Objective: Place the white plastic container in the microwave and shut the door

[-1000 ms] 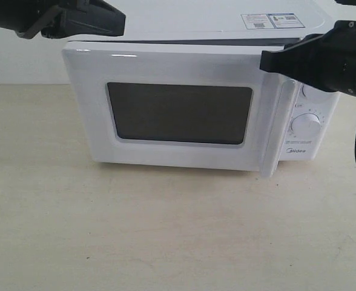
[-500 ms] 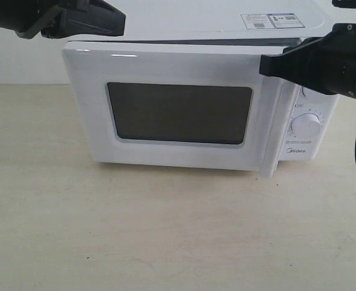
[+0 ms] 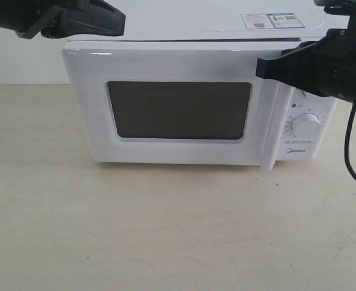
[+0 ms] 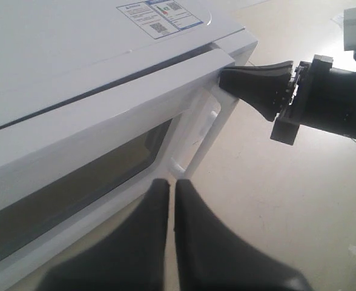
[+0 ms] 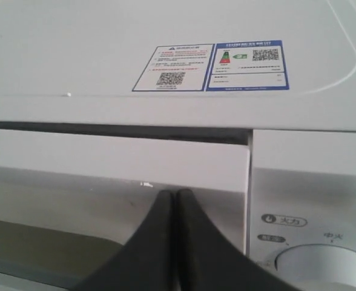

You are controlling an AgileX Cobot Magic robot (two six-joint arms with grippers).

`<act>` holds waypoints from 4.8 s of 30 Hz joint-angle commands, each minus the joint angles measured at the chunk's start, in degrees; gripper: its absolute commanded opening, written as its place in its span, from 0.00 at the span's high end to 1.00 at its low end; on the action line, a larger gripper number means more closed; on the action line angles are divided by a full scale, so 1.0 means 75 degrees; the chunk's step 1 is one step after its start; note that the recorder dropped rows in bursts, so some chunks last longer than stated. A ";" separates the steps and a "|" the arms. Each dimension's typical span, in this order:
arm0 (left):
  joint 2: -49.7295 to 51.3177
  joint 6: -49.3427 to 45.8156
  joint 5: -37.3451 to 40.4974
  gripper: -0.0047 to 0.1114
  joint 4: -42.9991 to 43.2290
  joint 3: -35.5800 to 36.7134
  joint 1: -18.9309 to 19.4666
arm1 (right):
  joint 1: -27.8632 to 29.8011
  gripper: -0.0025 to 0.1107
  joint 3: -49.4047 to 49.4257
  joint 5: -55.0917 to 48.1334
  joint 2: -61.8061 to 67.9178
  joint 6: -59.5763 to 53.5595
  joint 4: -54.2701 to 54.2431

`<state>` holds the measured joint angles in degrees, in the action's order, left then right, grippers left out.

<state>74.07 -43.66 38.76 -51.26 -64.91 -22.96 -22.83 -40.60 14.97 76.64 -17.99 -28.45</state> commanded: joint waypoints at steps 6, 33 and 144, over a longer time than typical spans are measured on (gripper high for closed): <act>-0.0086 0.0013 -0.0092 0.92 -0.0104 -0.0064 -0.0012 | 0.0076 0.98 -0.0004 0.0098 0.0465 -0.0060 -0.0050; -0.0481 0.0013 0.0152 0.92 0.0109 -0.0064 -0.0012 | 0.0076 0.98 0.0203 -0.2222 -0.3219 -0.0013 -0.0338; -0.9876 0.8107 -0.2622 0.92 0.7948 0.8655 0.3119 | 0.0076 0.98 0.2306 -0.6669 -0.8822 0.1076 0.1446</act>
<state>0.14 16.78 19.29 9.17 -0.19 0.05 -22.43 -23.38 -35.43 10.87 -9.91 -17.98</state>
